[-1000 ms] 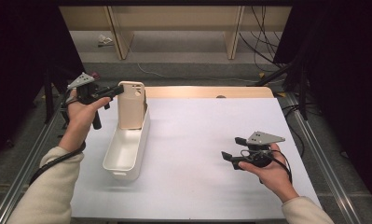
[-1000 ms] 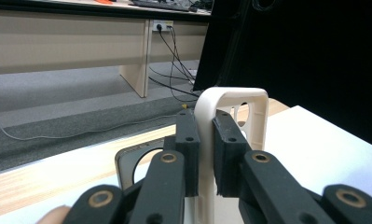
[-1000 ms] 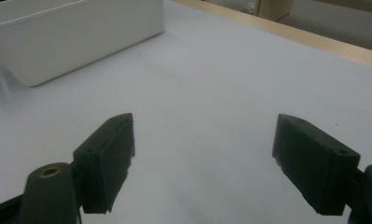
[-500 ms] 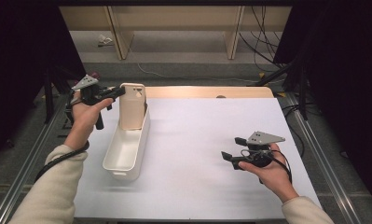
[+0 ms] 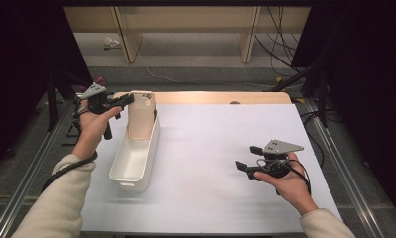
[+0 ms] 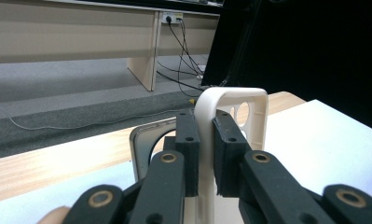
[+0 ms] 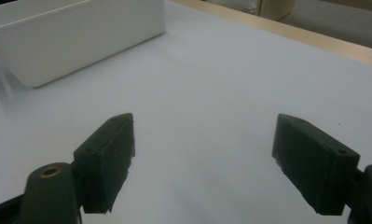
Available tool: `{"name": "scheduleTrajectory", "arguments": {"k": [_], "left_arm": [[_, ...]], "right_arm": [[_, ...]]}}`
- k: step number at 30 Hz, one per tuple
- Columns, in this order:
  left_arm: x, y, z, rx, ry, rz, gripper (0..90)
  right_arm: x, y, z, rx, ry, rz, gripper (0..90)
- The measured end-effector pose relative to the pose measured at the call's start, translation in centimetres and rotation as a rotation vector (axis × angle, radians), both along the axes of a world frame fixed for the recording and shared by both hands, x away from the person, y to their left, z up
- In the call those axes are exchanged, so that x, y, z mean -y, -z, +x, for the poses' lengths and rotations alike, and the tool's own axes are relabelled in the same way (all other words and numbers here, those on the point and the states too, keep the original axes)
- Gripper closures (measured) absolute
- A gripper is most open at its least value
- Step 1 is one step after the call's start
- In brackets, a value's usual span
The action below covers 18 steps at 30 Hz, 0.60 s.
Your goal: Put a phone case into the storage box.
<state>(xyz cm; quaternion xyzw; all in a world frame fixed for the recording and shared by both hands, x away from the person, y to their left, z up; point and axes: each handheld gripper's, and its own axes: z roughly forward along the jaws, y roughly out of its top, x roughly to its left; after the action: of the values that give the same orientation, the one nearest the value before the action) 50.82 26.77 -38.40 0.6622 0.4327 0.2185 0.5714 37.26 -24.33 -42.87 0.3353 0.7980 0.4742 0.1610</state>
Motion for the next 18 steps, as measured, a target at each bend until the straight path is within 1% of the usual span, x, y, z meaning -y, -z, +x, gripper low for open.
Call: {"name": "scheduleTrajectory", "arguments": {"k": [4, 18], "left_arm": [[-0.1, 0.4, 0.1, -0.012, -0.007, 0.001, 81.9], [-0.1, 1.6, 0.4, -0.027, -0.002, 0.012, 81.8]], "right_arm": [[0.0, 0.0, 0.0, -0.001, -0.001, 0.001, 22.0], [0.0, 0.0, 0.0, 0.002, 0.002, 0.002, 22.0]]}}
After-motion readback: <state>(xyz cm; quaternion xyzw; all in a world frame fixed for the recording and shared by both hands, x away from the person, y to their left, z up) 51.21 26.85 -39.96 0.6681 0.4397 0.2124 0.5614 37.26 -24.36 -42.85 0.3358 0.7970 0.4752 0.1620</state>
